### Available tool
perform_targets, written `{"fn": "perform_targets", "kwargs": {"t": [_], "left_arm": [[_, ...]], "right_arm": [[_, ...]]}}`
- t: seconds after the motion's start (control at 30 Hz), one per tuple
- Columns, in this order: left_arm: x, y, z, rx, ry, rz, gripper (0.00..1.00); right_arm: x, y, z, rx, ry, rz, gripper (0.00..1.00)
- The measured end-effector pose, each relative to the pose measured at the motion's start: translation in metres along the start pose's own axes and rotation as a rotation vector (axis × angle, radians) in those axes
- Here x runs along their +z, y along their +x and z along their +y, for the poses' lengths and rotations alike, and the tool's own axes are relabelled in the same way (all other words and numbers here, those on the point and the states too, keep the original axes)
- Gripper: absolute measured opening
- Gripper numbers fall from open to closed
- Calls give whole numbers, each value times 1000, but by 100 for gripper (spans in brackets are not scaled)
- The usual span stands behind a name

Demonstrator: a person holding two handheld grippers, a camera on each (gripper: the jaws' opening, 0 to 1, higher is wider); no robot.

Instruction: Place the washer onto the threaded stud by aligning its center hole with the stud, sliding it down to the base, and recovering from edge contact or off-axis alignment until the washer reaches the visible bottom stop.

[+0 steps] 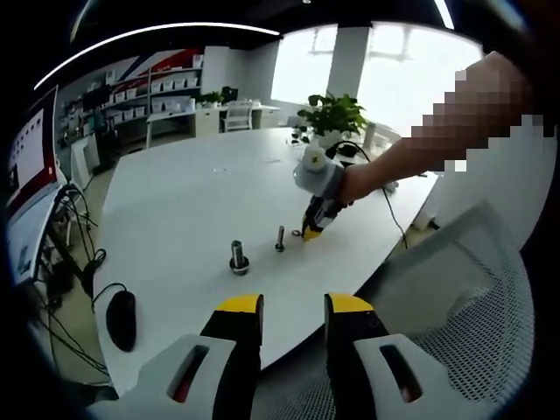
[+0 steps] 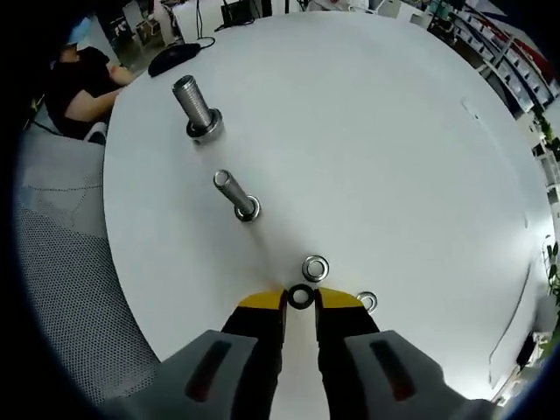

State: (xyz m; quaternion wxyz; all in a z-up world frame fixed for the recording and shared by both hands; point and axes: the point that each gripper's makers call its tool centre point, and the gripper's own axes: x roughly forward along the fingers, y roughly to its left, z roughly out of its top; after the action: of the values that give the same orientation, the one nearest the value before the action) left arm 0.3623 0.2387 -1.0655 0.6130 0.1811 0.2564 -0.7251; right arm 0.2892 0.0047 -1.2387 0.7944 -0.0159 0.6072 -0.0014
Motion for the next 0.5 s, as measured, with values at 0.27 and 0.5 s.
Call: {"fn": "perform_targets", "kwargs": {"t": [0.27,0.5], "left_arm": [[1,0,0,0,-3,-4,26],[1,1,0,-1,-5,-5,26]], "right_arm": [[0,1,-1,44,-100,5,18],[-5,1,-1,88,-305,71,19]]}}
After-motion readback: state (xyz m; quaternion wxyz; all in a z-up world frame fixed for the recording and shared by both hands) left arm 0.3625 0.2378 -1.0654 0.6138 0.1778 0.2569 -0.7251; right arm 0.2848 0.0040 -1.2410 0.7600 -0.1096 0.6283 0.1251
